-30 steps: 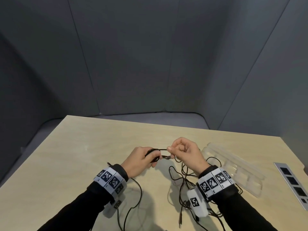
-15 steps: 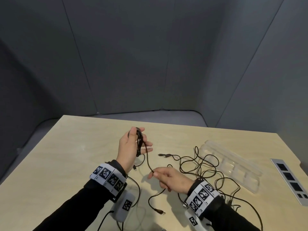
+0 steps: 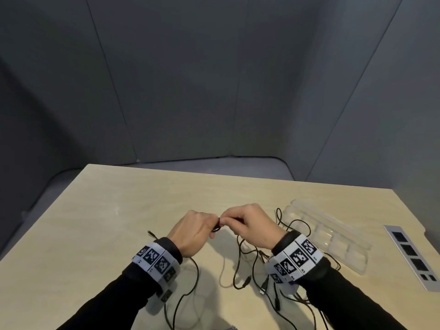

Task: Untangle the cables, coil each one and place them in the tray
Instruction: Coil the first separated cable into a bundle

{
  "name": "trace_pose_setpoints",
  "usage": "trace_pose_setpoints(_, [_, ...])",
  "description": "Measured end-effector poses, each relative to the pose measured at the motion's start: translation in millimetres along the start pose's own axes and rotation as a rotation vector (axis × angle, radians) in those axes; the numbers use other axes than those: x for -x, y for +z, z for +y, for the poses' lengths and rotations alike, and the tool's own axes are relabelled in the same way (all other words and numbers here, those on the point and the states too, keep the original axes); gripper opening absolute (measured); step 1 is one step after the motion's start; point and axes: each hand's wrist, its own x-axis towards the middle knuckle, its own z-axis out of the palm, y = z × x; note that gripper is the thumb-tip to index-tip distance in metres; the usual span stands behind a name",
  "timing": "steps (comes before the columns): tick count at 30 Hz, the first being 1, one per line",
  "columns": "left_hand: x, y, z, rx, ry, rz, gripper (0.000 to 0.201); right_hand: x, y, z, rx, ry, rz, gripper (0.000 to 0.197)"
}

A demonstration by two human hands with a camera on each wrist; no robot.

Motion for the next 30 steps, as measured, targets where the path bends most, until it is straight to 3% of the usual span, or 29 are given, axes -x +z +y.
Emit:
trace_pose_setpoints(3, [0, -4, 6, -0.074, 0.021, -0.11, 0.05, 0, 9, 15, -0.115, 0.079, 0.096, 0.005])
trace_pose_setpoints(5, [1, -4, 4, -0.045, 0.009, -0.161, 0.044, 3, 13, 20, -0.247, 0.129, 0.145, 0.016])
trace_pose_setpoints(9, [8, 0, 3, 0.073, -0.039, -0.098, 0.047, 8, 22, 23, -0.243, 0.144, 0.147, 0.012])
trace_pose_setpoints(13, [4, 1, 10, 0.035, -0.067, -0.087, 0.05, 13, 33, 25, -0.28, 0.182, 0.16, 0.026])
trace_pose_setpoints(18, [-2, -1, 14, -0.047, -0.084, -0.084, 0.054, 14, 40, 26, -0.269, 0.147, 0.199, 0.015])
trace_pose_setpoints(20, [-3, -2, 15, -0.062, -0.083, -0.106, 0.054, 16, 42, 23, -0.269, 0.152, 0.192, 0.019])
trace_pose_setpoints(24, [-2, -1, 21, 0.021, -0.109, -0.143, 0.057, 16, 41, 22, -0.272, 0.15, 0.186, 0.016])
trace_pose_setpoints(27, [-1, 0, 21, 0.072, -0.103, -0.1, 0.061, 13, 34, 21, -0.283, 0.135, 0.197, 0.016])
trace_pose_setpoints(30, [0, -2, 27, -0.132, -0.107, -0.057, 0.066, 9, 30, 21, -0.306, 0.106, 0.204, 0.015])
